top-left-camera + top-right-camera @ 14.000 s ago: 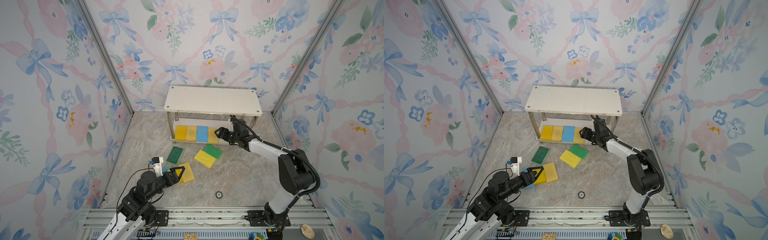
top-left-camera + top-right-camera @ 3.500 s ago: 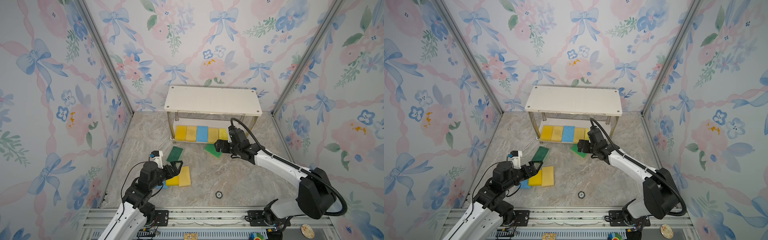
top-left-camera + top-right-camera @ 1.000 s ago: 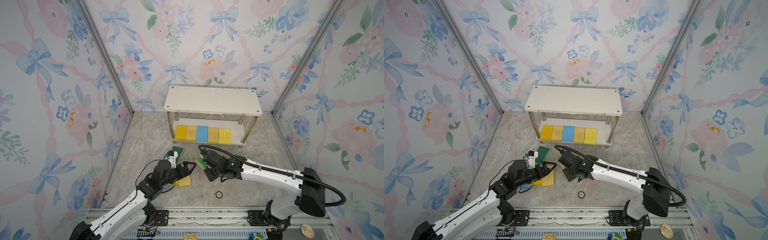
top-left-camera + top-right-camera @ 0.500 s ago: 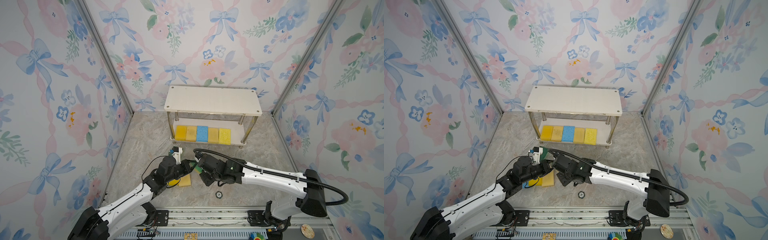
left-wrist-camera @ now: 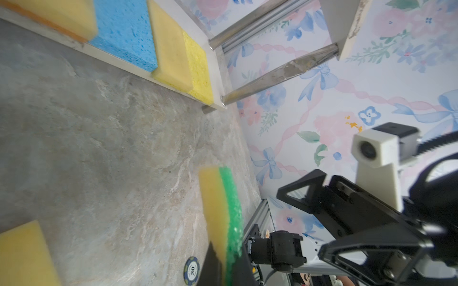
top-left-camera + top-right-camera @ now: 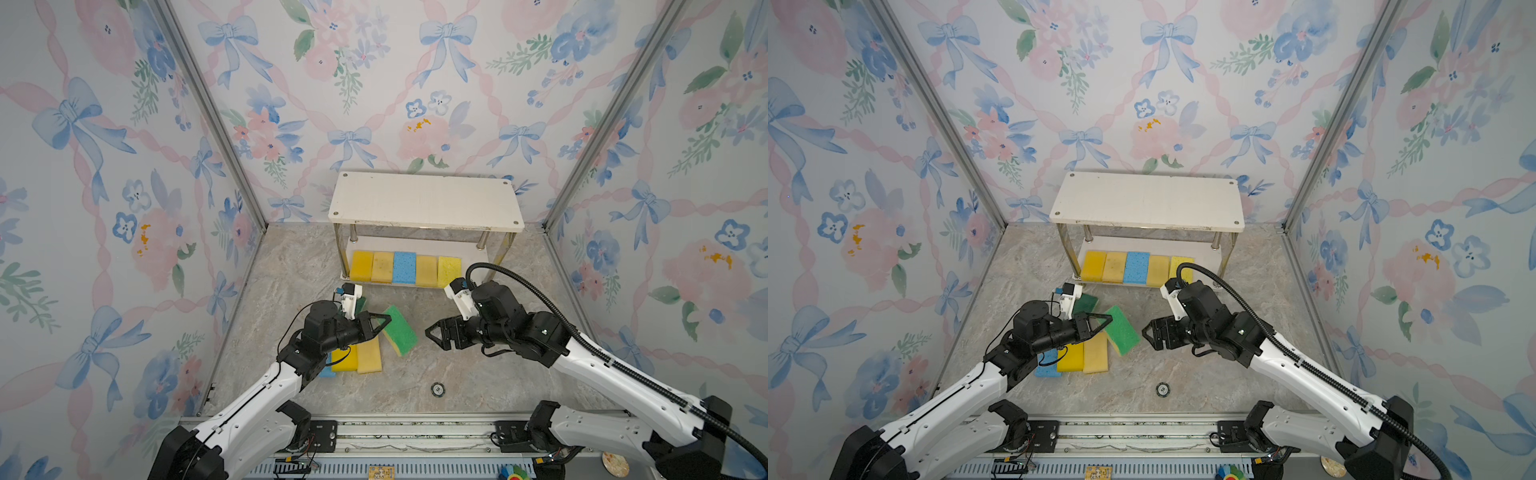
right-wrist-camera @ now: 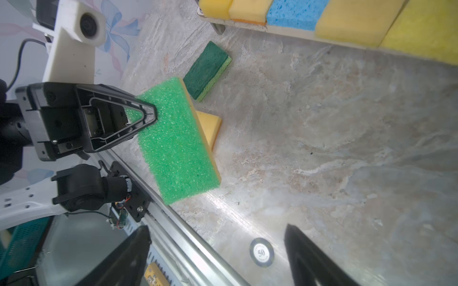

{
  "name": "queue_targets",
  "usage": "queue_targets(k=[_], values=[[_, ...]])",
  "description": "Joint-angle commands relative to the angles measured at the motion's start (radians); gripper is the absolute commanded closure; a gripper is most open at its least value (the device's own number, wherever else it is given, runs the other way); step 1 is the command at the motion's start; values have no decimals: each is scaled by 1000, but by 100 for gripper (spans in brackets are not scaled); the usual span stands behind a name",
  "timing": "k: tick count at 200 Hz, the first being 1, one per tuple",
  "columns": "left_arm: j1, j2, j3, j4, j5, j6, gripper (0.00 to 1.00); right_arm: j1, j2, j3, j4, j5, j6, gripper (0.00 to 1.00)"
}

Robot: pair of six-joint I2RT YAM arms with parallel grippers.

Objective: Place and organize the cleaning sponges onto the shelf
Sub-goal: 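Lift the green-and-yellow sponge with the right gripper toward the left gripper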

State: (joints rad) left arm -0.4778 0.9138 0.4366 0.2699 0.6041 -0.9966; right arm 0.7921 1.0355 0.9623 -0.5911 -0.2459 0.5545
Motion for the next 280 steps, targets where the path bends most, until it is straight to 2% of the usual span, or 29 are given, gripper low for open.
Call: queue_targets(k=[1, 23, 51, 98, 143, 176, 229, 241, 262, 267, 276, 280], values=[[10, -2, 14, 123, 212, -35, 100, -50, -79, -67, 75, -235, 61, 5], [10, 2, 36, 124, 240, -51, 100, -60, -124, -109, 118, -304, 102, 3], [9, 4, 44, 133, 258, -66, 100, -54, -125, -131, 164, -336, 125, 6], [1, -36, 29, 183, 257, -125, 100, -33, -75, -135, 230, -367, 153, 21], [0, -63, 17, 189, 249, -144, 100, 35, -19, -123, 288, -390, 174, 33], [1, -59, 12, 191, 248, -158, 100, 55, -18, -130, 326, -383, 201, 58], [1, -55, 7, 192, 240, -168, 100, 61, -40, -119, 300, -359, 193, 93], [1, -49, 13, 192, 240, -168, 95, 60, -42, -114, 285, -350, 186, 99], [4, -50, 21, 192, 237, -168, 83, 58, -50, -107, 279, -323, 185, 100], [8, -52, 21, 191, 234, -167, 76, 58, -52, -101, 276, -312, 185, 100], [20, -63, 17, 190, 224, -166, 55, 57, -56, -86, 261, -281, 182, 100], [27, -71, 15, 187, 217, -166, 51, 56, -58, -78, 255, -267, 180, 100]])
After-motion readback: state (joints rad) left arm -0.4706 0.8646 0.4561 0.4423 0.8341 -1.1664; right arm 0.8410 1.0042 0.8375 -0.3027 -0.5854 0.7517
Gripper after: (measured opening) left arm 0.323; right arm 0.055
